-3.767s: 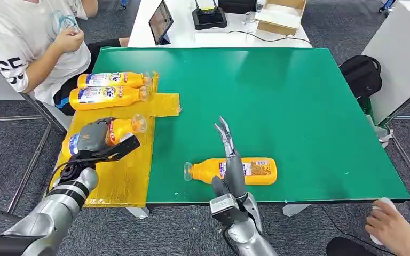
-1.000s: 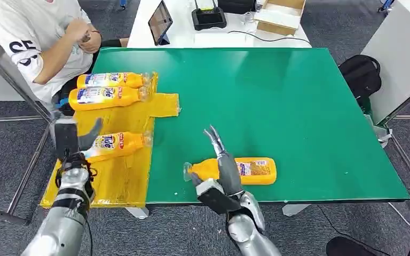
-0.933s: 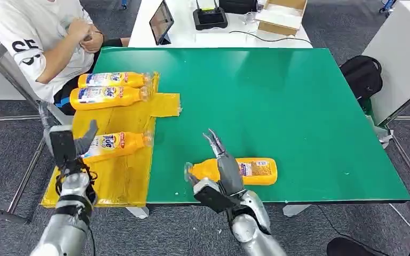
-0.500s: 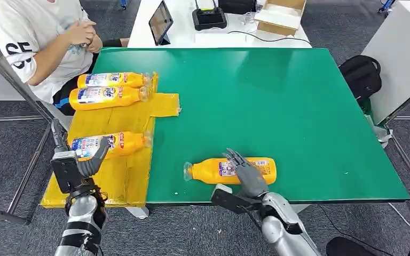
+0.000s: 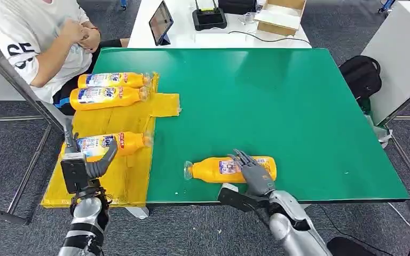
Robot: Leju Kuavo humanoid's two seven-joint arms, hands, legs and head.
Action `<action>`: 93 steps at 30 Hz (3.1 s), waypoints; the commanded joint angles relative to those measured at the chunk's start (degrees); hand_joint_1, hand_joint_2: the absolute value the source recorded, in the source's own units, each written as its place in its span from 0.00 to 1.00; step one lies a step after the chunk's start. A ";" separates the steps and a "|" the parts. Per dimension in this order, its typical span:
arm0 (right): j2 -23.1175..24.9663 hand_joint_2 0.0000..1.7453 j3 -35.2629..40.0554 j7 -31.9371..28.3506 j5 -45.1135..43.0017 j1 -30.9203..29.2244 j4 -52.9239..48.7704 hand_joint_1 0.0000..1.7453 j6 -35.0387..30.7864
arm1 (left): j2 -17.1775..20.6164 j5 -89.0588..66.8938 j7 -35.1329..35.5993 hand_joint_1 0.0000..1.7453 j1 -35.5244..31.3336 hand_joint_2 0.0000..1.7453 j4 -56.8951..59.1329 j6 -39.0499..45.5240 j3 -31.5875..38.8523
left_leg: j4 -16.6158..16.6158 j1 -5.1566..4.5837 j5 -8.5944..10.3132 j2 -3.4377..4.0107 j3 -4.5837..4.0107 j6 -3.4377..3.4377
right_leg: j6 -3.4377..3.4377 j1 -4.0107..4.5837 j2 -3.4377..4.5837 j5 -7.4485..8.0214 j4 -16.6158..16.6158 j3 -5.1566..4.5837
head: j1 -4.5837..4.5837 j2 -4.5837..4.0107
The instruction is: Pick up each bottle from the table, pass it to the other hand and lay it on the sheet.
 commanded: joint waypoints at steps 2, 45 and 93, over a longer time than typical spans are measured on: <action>0.07 1.00 1.70 0.60 0.50 -7.50 12.71 0.00 1.09 | -0.37 0.84 0.48 0.00 -3.30 1.00 6.14 -0.08 -0.51 | -0.05 0.00 -0.01 0.02 0.14 0.04 | -0.11 0.03 -0.03 0.00 -0.06 0.14 | 0.00 0.00; -7.07 1.00 15.10 0.21 -9.95 -19.62 35.26 0.98 17.82 | -0.18 7.23 4.35 0.00 -9.55 1.00 17.34 -5.13 -2.74 | -0.11 0.07 -0.01 -0.27 1.42 0.21 | -0.10 0.10 -0.31 0.04 -0.43 0.96 | 0.00 0.00; 17.80 1.00 -12.15 -29.81 -21.49 -0.13 1.43 1.00 -22.64 | -0.37 24.13 14.19 0.00 0.32 1.00 -2.75 -33.98 -20.00 | -0.09 0.16 0.05 0.15 0.25 0.07 | -0.29 0.24 0.01 0.18 -0.17 0.27 | 0.09 0.00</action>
